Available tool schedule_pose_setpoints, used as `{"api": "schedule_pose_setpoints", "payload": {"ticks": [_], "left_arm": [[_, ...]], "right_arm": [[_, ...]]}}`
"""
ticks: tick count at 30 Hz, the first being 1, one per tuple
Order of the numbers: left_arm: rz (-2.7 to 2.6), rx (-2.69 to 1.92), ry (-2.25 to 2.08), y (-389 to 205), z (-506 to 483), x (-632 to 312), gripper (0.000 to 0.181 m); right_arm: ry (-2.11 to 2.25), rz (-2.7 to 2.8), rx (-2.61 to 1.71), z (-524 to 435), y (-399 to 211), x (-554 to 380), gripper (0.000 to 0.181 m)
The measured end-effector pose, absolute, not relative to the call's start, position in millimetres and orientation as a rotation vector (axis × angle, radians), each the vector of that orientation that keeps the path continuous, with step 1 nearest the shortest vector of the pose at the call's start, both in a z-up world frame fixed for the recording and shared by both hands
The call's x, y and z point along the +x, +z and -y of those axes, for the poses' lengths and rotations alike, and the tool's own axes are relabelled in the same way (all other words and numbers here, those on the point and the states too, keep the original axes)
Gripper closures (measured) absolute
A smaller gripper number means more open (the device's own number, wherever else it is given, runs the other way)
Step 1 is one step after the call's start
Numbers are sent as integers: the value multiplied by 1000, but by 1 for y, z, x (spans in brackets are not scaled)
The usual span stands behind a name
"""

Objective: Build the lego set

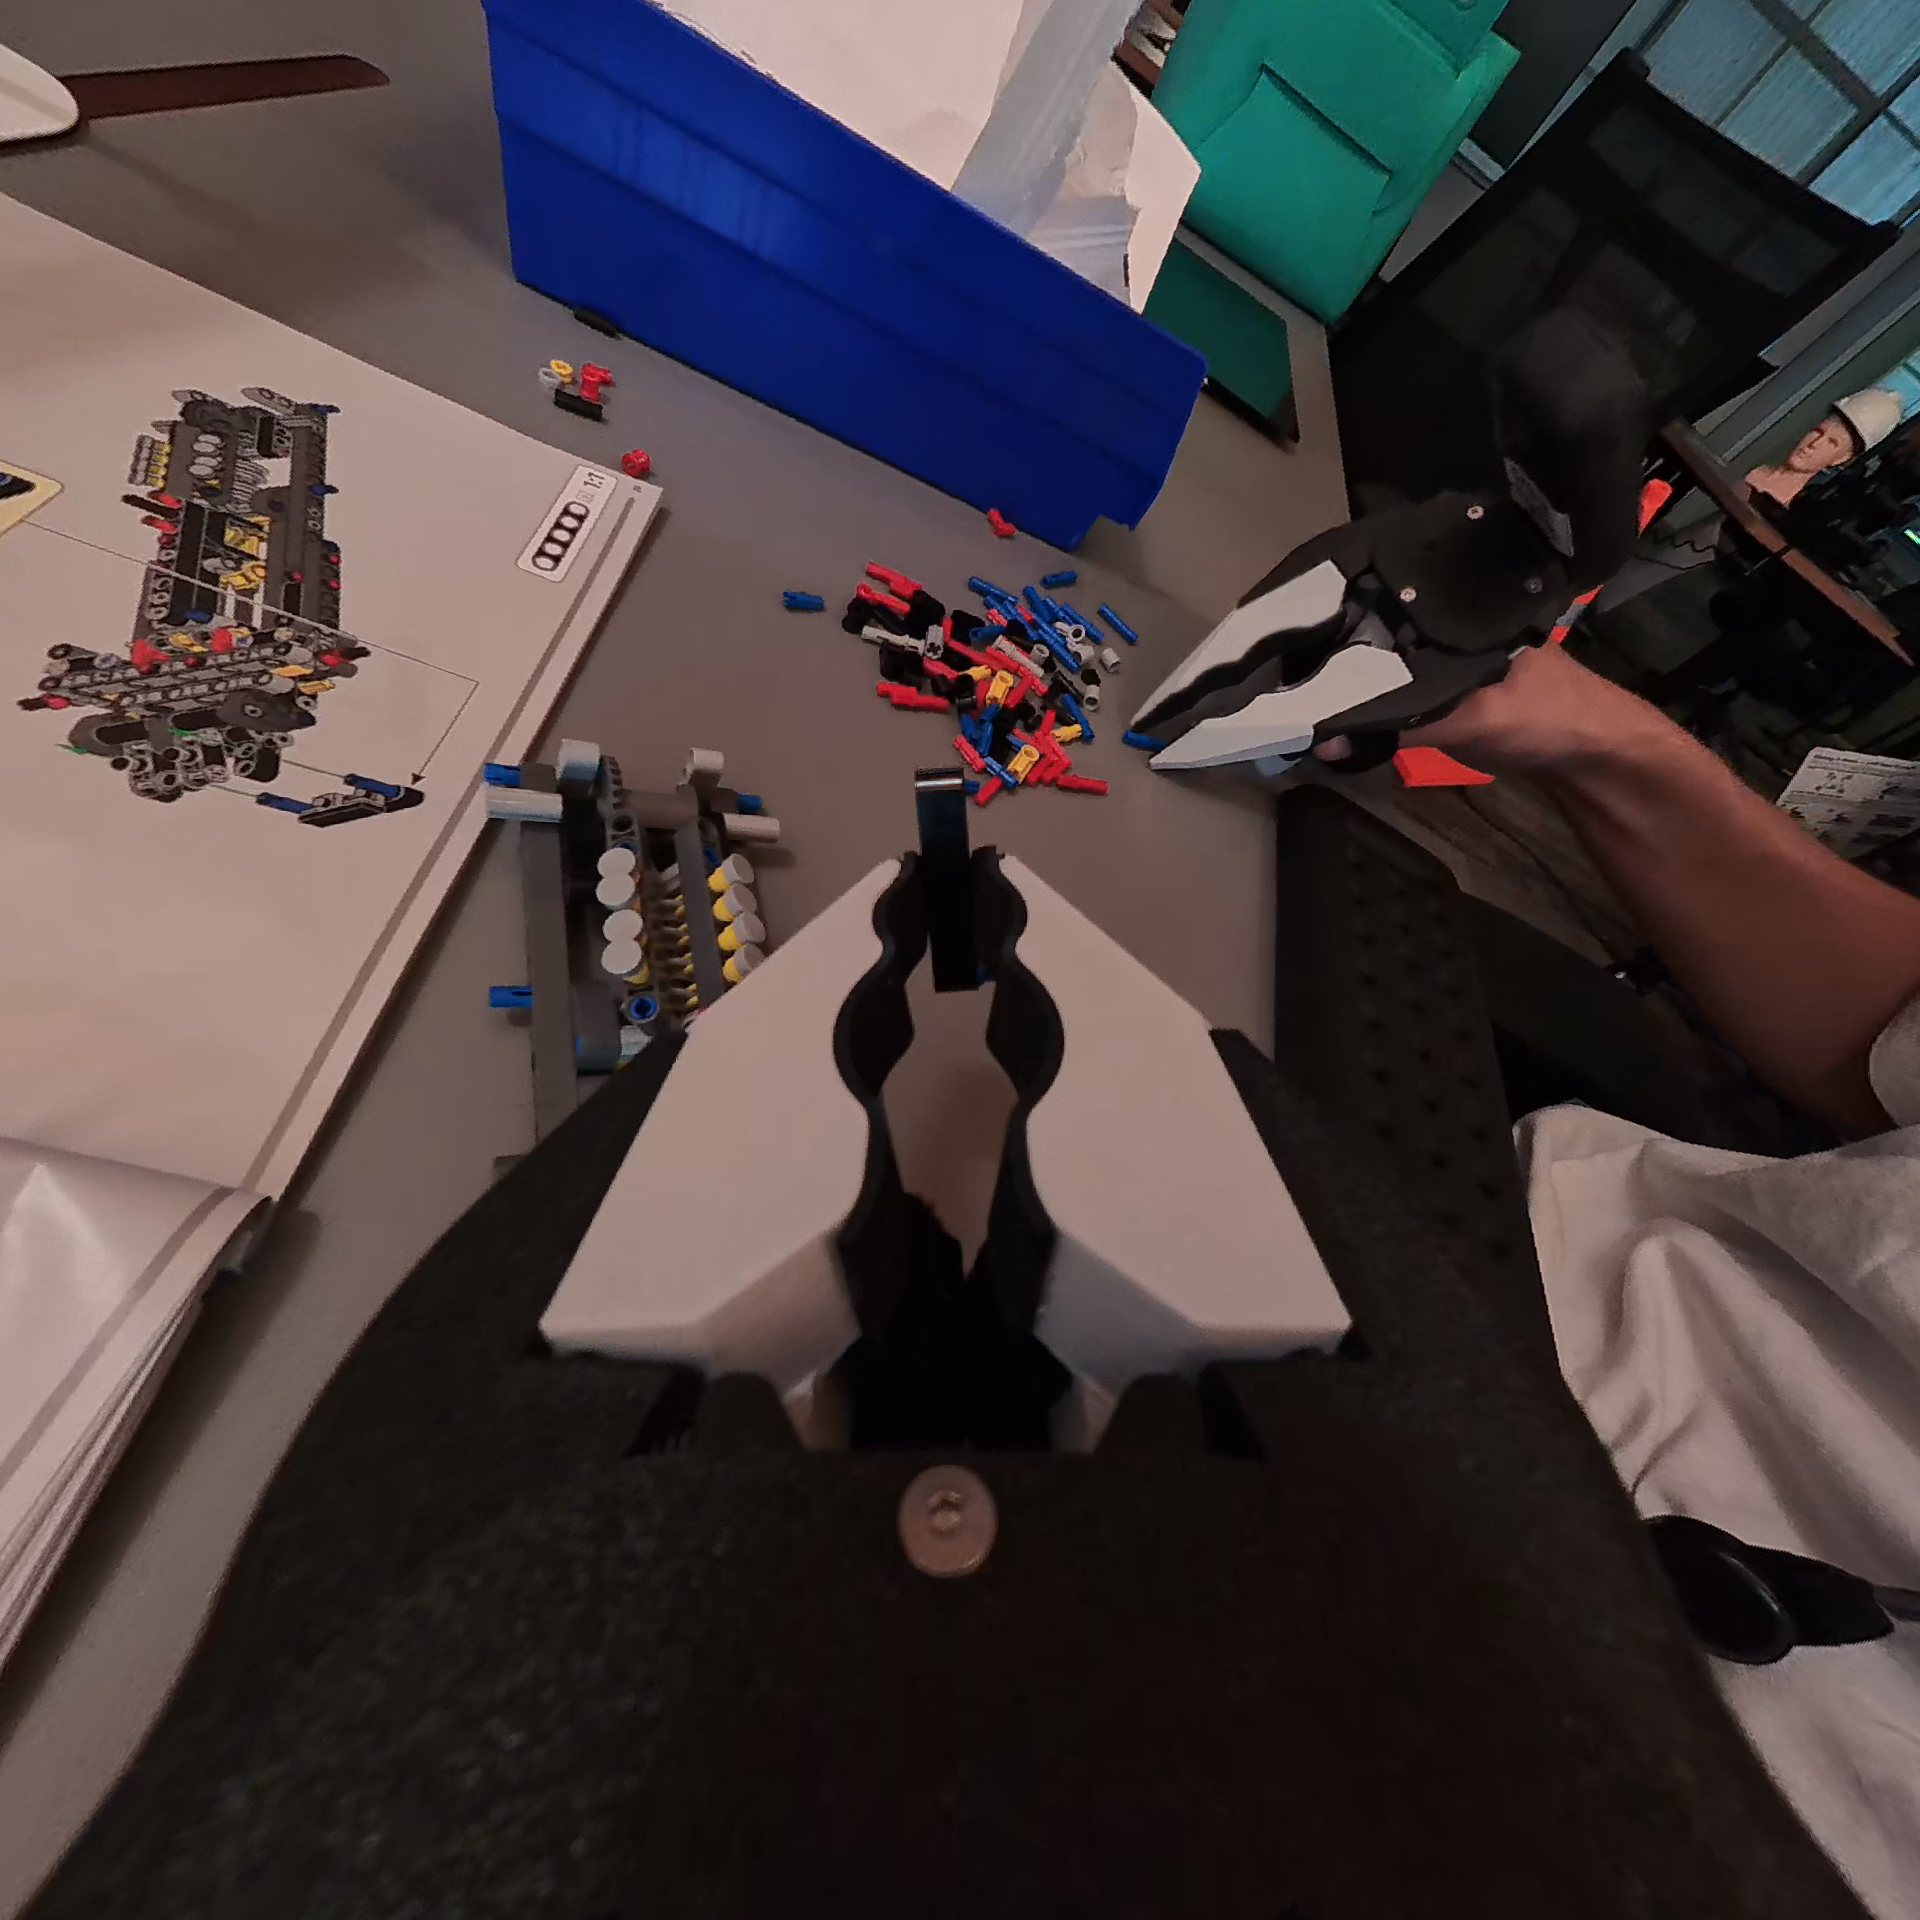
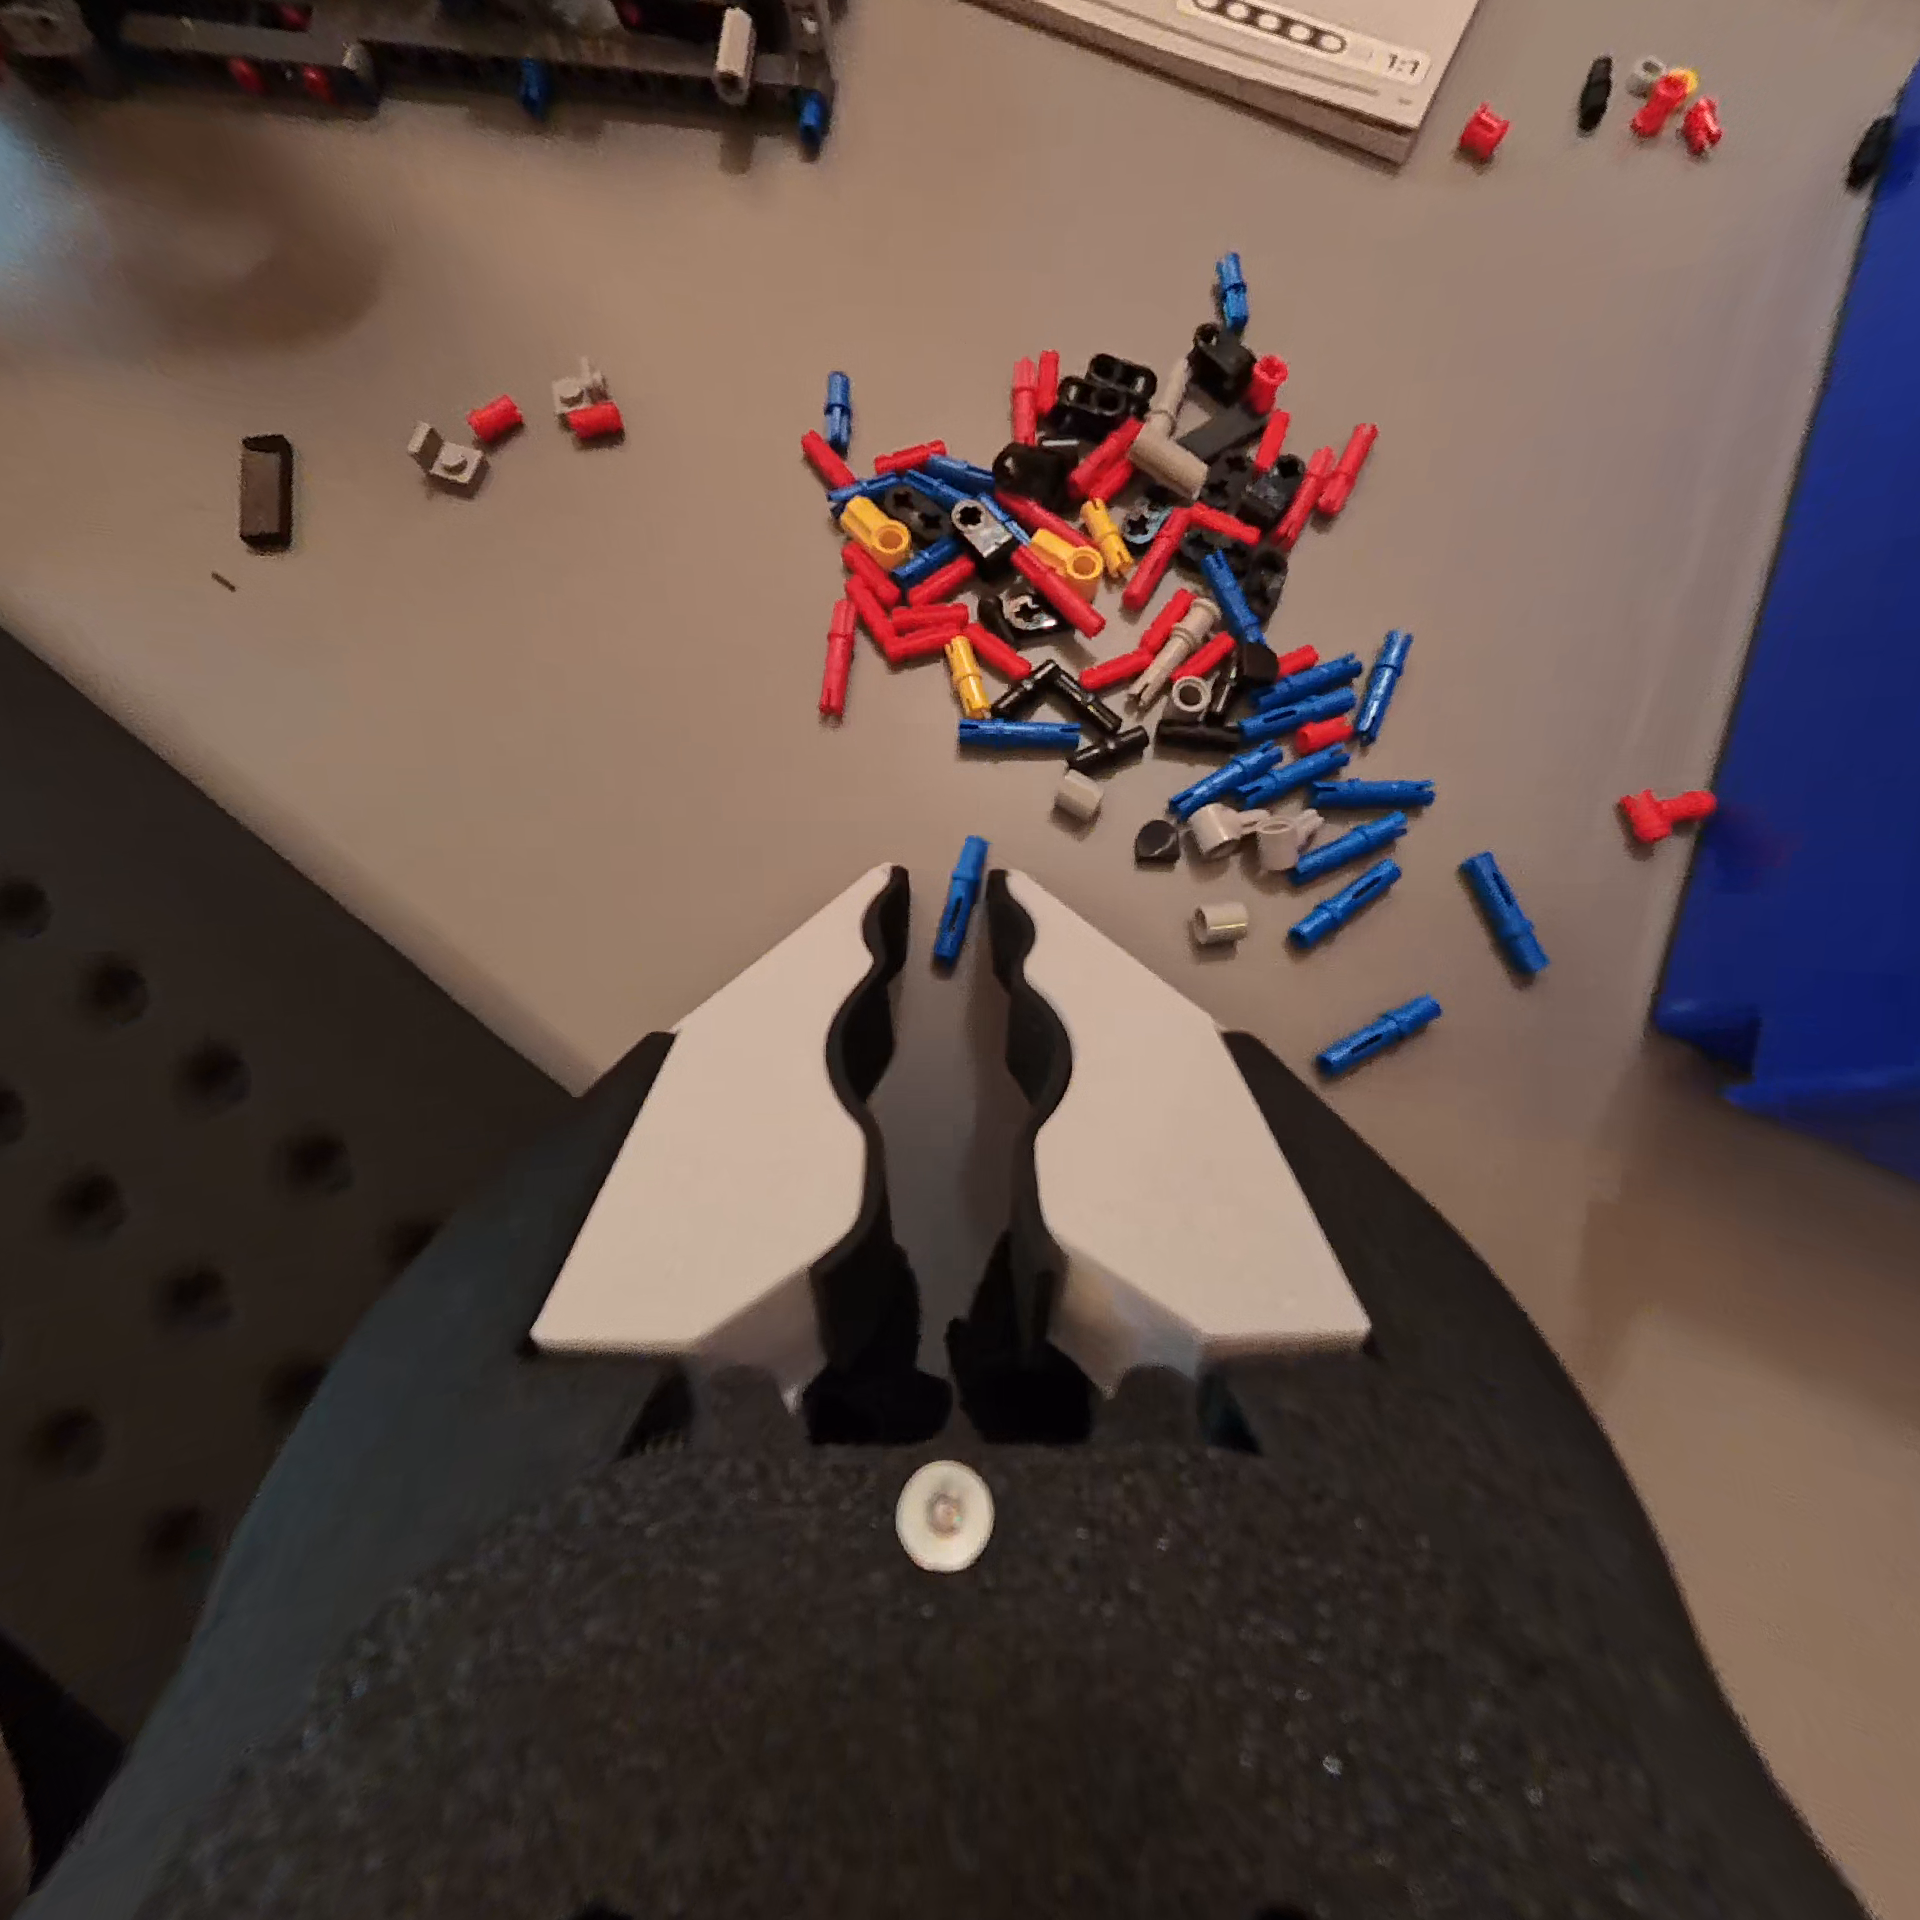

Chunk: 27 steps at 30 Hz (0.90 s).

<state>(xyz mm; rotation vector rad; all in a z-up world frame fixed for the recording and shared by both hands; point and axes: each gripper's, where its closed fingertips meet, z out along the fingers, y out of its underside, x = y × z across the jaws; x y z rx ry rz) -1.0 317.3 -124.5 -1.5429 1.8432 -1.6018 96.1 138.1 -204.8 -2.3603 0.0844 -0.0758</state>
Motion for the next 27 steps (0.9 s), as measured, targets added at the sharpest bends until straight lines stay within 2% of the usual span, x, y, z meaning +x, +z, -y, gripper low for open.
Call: {"api": "schedule_pose_setpoints", "payload": {"ticks": [6, 9, 13, 18, 23, 27], "left_arm": [[-1837, -1538, -1603, -123, -318, -1, 175], [-1841, -1530, -1599, -122, -317, -2, 175], [-1840, -1527, -1598, -121, -317, -2, 175], [-1832, -1505, -1608, -114, -316, -3, 175], [-1823, -1485, -1601, -110, -317, -4, 175], [-1803, -1498, -1591, -109, -324, -3, 175]], "right_arm": [[-114, -87, -2350, -130, -204, 96, 167], [-92, -94, -2323, -130, -205, 92, 177], [-115, -53, -2392, -126, -205, 93, 178], [-156, 216, -2847, -93, -193, 102, 178], [50, 217, -3440, -53, -181, 107, 178], [32, 208, -3708, -38, -182, 119, 178]]}}
